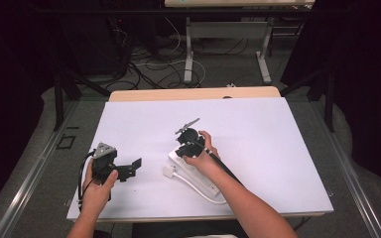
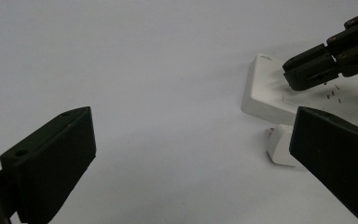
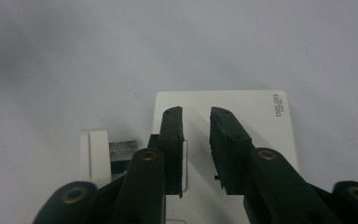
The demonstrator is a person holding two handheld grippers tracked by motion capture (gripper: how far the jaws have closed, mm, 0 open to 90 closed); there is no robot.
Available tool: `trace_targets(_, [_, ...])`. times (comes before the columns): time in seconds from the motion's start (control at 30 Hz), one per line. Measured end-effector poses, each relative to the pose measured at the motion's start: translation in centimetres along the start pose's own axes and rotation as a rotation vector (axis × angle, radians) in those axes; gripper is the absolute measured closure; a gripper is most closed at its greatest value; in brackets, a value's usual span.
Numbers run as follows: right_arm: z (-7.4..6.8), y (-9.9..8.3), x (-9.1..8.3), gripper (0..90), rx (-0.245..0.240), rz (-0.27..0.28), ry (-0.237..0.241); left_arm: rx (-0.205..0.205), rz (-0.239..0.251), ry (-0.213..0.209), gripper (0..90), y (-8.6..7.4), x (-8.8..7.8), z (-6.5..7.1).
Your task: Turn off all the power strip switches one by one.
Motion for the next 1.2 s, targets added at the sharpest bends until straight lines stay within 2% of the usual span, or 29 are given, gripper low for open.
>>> trace_targets(0.03, [0.1,0.0,-0.1,71.9,-0.004,0.006,0.005,-0.001,0.000,0.000,0.6,0.0,0.0,0.0])
trace_targets(0.13, [0.2,0.0,-0.4,69.7,0.025,0.005,0.004,-0.002,0.000,0.000,0.6,0.0,0.0,0.0])
trace_targets(0.17, [0.4,-0.1,-0.6,69.3,0.018,0.008,0.009,-0.002,0.000,0.000,0.6,0.0,0.0,0.0])
trace_targets(0.2, [0.4,0.1,-0.4,69.2,0.017,0.049,0.012,-0.002,0.000,0.001,0.6,0.0,0.0,0.0])
trace_targets(0.23, [0.5,-0.1,-0.8,68.1,0.019,0.010,0.014,-0.002,0.001,0.001,0.6,0.0,0.0,0.0])
trace_targets(0.37, [1.0,-0.4,-1.5,64.2,0.021,-0.002,0.021,-0.002,0.000,0.001,0.6,0.0,0.0,0.0])
trace_targets(0.4, [1.0,-0.5,-1.6,63.5,0.044,-0.010,0.016,-0.002,0.001,0.001,0.6,0.0,0.0,0.0])
trace_targets(0.5, [1.5,-0.8,-2.0,60.6,0.020,-0.002,0.003,-0.002,-0.001,0.002,0.6,0.0,0.0,0.0])
trace_targets(0.7, [2.8,-1.7,-2.9,55.4,0.036,-0.009,-0.036,-0.003,0.001,0.002,0.6,0.0,0.1,0.0])
trace_targets(0.73, [3.0,-1.8,-2.9,54.5,0.044,0.018,-0.045,-0.003,0.001,0.002,0.6,0.0,0.1,0.0])
trace_targets(0.77, [3.2,-2.0,-3.1,53.8,0.044,0.018,-0.042,-0.003,0.001,0.001,0.6,0.0,0.1,0.0])
trace_targets(0.83, [3.6,-2.5,-3.6,52.1,0.067,0.000,-0.047,-0.003,0.001,0.002,0.6,0.0,0.1,0.0])
trace_targets(0.87, [3.9,-2.4,-3.5,51.1,0.071,0.062,-0.056,-0.003,0.001,0.002,0.6,0.0,0.1,0.0])
trace_targets(0.93, [4.5,-3.1,-4.2,48.9,0.096,0.011,-0.067,-0.003,0.000,0.003,0.6,0.0,0.2,0.0])
trace_targets(0.97, [4.9,-3.2,-4.2,48.1,0.101,0.046,-0.072,-0.002,0.000,0.003,0.6,0.0,0.2,0.0])
trace_targets(1.0, [5.1,-3.4,-4.4,46.8,0.118,0.056,-0.076,-0.002,-0.001,0.003,0.6,0.0,0.2,0.0])
trace_targets(1.03, [5.4,-3.6,-4.7,45.3,0.136,0.053,-0.079,-0.003,0.000,0.004,0.6,0.0,0.2,0.0])
trace_targets(1.2, [6.7,-5.0,-5.8,36.5,0.162,0.058,-0.106,-0.003,0.001,0.007,0.6,0.0,0.1,0.0])
Point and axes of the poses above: each handheld gripper's, and its own axes: x roughly forward along the jaws, y roughly out of its top, z roughly to its right, the point moved 7 cm from there along x, roughly forward along the jaws, and after that the axes turned 1 degree about z, right-handed, at the moved point
